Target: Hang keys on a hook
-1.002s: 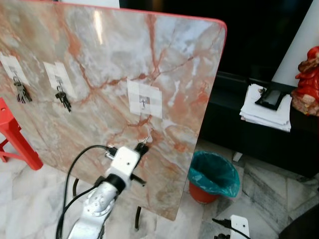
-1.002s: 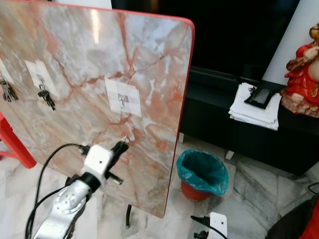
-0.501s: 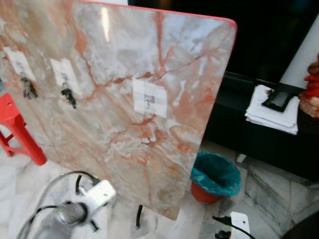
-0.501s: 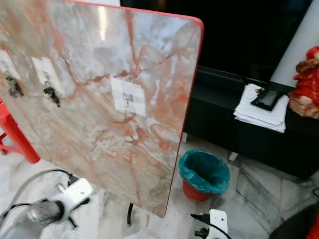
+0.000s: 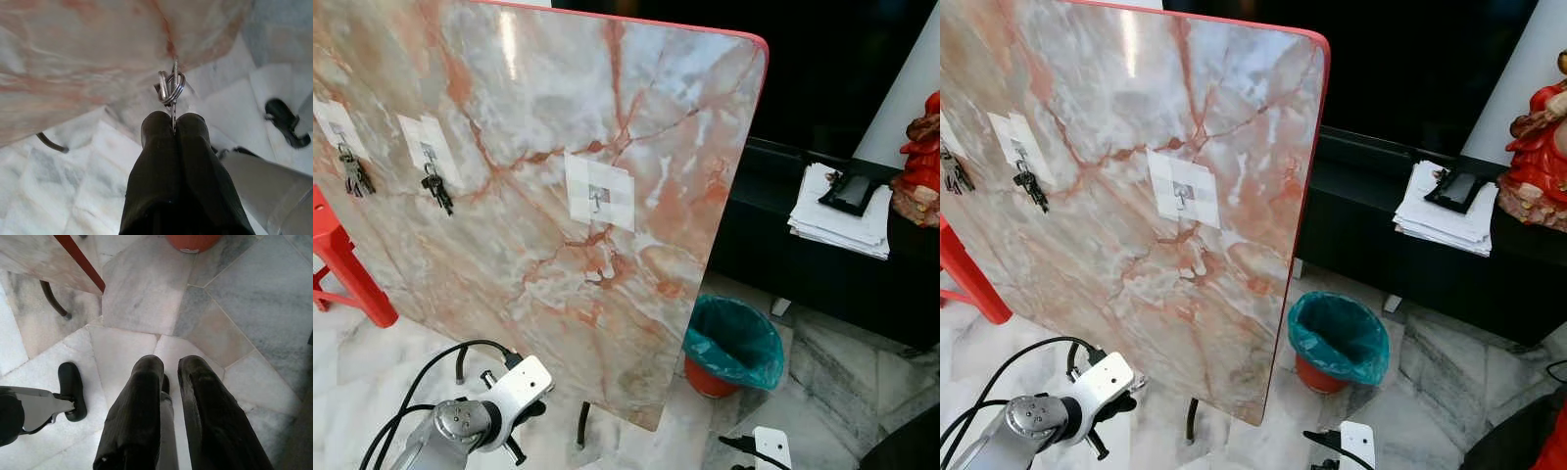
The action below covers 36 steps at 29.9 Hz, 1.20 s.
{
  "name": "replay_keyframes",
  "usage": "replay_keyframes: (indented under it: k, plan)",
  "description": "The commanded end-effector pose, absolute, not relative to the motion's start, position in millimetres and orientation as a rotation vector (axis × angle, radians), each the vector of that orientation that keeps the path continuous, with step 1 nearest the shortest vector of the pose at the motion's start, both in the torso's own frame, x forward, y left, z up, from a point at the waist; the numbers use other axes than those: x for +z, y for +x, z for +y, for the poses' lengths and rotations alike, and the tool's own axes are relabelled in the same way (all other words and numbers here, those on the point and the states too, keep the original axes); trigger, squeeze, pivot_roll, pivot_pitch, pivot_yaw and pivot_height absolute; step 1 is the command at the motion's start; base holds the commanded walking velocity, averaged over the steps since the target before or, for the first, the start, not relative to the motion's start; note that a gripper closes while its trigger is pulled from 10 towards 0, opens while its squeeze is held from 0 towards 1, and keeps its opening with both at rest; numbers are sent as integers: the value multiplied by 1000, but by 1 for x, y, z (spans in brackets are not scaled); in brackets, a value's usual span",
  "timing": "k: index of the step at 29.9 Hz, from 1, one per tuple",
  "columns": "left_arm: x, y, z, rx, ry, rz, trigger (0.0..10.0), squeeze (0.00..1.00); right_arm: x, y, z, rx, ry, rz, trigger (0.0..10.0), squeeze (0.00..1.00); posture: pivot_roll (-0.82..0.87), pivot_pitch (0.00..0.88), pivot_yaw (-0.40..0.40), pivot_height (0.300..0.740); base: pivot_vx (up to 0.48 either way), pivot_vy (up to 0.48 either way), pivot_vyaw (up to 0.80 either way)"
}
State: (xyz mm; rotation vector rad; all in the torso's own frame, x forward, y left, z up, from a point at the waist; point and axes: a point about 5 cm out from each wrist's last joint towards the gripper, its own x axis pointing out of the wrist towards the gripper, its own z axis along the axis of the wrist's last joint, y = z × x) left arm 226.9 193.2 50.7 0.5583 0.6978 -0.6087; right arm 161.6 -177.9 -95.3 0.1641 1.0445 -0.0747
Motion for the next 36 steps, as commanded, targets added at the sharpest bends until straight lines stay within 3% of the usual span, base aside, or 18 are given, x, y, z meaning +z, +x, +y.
replay_keyframes:
  k: [1,5,11,21,36]
  plan:
    - [65,237,186,-592,556,581,10000,0,-96,157,-186,-87,155,1051,10000,0,153,19,-56,740,0,0,0]
    - [71,241,184,-590,542,545,10000,0,-96,155,-191,-93,152,1052,10000,0,154,18,-57,740,0,0,0]
    - [106,252,165,-606,470,241,10000,0,-96,153,-200,-101,145,1051,10000,0,157,13,-58,740,0,0,0]
    - [132,257,156,-478,547,-45,10000,0,-95,154,-198,-97,135,1045,10000,0,156,5,-58,740,0,0,0]
    - [156,263,142,-358,482,-266,10000,0,-97,156,-180,-84,138,1031,10000,0,150,10,-60,740,0,0,0]
